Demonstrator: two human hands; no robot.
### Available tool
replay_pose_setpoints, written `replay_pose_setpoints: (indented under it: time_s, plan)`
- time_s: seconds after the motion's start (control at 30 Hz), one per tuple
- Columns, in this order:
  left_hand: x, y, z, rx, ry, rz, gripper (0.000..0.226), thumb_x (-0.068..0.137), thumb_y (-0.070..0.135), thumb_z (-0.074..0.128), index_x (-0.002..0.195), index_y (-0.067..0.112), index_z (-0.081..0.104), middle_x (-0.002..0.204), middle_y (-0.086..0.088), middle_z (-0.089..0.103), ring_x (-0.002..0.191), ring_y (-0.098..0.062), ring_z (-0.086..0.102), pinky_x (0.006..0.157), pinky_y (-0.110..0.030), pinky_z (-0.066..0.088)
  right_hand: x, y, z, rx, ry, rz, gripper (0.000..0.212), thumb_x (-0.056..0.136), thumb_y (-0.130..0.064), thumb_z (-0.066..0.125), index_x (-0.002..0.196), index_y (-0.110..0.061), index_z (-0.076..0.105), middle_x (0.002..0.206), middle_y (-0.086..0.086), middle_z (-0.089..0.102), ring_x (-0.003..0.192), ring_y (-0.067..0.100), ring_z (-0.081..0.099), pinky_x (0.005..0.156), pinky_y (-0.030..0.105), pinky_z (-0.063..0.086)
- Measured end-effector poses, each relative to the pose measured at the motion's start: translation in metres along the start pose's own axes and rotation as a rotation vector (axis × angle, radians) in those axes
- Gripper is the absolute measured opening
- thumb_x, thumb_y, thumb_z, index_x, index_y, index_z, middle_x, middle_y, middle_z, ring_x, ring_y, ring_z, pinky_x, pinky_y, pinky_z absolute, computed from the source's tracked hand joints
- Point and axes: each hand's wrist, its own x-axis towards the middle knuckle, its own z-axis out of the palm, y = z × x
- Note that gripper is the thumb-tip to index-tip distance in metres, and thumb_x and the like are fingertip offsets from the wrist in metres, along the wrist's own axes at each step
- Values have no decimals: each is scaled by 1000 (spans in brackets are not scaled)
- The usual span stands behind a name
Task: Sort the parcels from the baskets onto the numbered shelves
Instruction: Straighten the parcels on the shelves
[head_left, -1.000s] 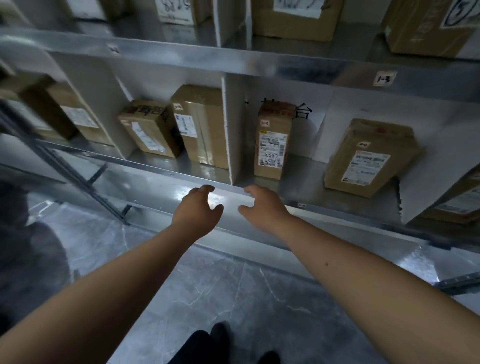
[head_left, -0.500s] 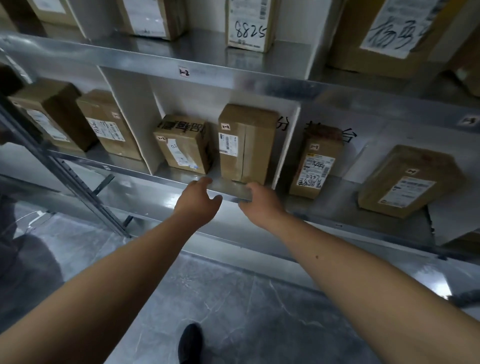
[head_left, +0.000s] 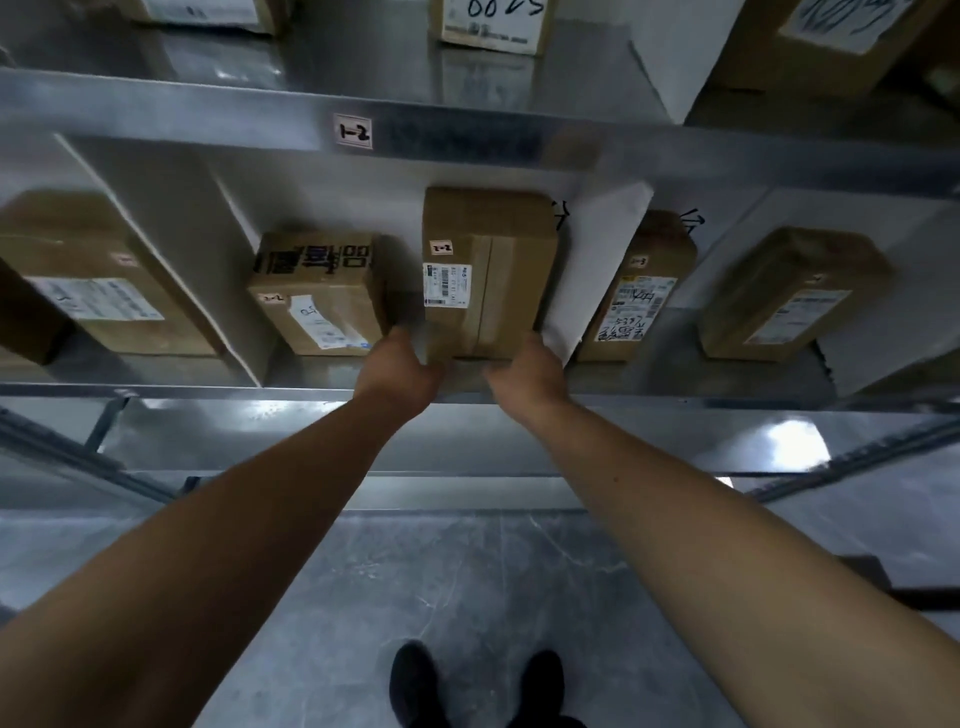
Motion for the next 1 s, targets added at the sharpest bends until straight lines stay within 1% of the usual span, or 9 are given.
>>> replay_pose_setpoints:
  time_s: [0.1,0.2,0.3,0.4,0.57,0.7,0.83,0.93,1.0]
  plan:
    - [17,7,6,-22,-7,1,58,97,31,68,148,16,47,135,-16,64,120,-40,62,93,-41,50,12,-4,3,54,29,39,56,96,-25,67,146,-8,48,140,12,60,124,34,61,104,36,51]
    - [34,10,12,-27,-4,-14,60,97,27,69,150,17,43,138,-14,62,124,-38,60,98,-43,51,26,-5,11,142,123,67,66,89,-25,70,148,-9,45,146,10,54,131,30,56,114,36,46]
    - [49,10,18,-18,9,-10,62,95,28,70,150,15,44,139,-14,62,124,-39,61,101,-45,51,46,2,24,227,160,111,76,82,-30,72,147,-12,39,140,11,59,126,33,59,109,42,51]
    - [61,7,23,5,14,4,63,93,26,70,149,13,43,138,-15,62,124,-39,61,101,-44,51,58,6,29,272,186,123,75,81,-30,75,145,-14,38,132,11,64,118,36,64,103,42,55]
    - [68,1,25,-51,52,64,66,95,20,70,153,18,39,141,-9,63,126,-34,61,97,-37,48,69,12,33,180,150,89,70,90,-37,71,144,-11,35,135,12,61,121,35,61,94,33,48]
    - [69,-2,29,-118,102,121,68,96,25,70,155,23,36,142,-5,64,125,-31,63,101,-40,51,75,14,35,239,138,74,66,92,-46,71,138,-12,39,130,9,64,115,32,64,83,28,43]
    - [67,-2,38,-187,151,160,75,97,22,70,159,26,28,146,-2,61,129,-29,61,100,-35,48,73,12,32,293,138,36,74,95,-51,68,149,-14,33,136,7,64,121,33,63,85,27,40]
    - [62,-8,45,-243,197,204,91,94,20,71,162,34,13,151,-2,56,133,-27,58,107,-46,52,65,13,33,347,185,-11,85,95,-48,70,160,-20,21,144,6,60,126,31,61,92,27,42]
    - [58,-16,52,-311,212,247,96,92,17,73,162,37,10,156,1,50,140,-19,51,112,-49,50,58,19,38,375,246,-91,91,94,-41,74,162,-18,18,149,7,56,131,30,58,101,28,44]
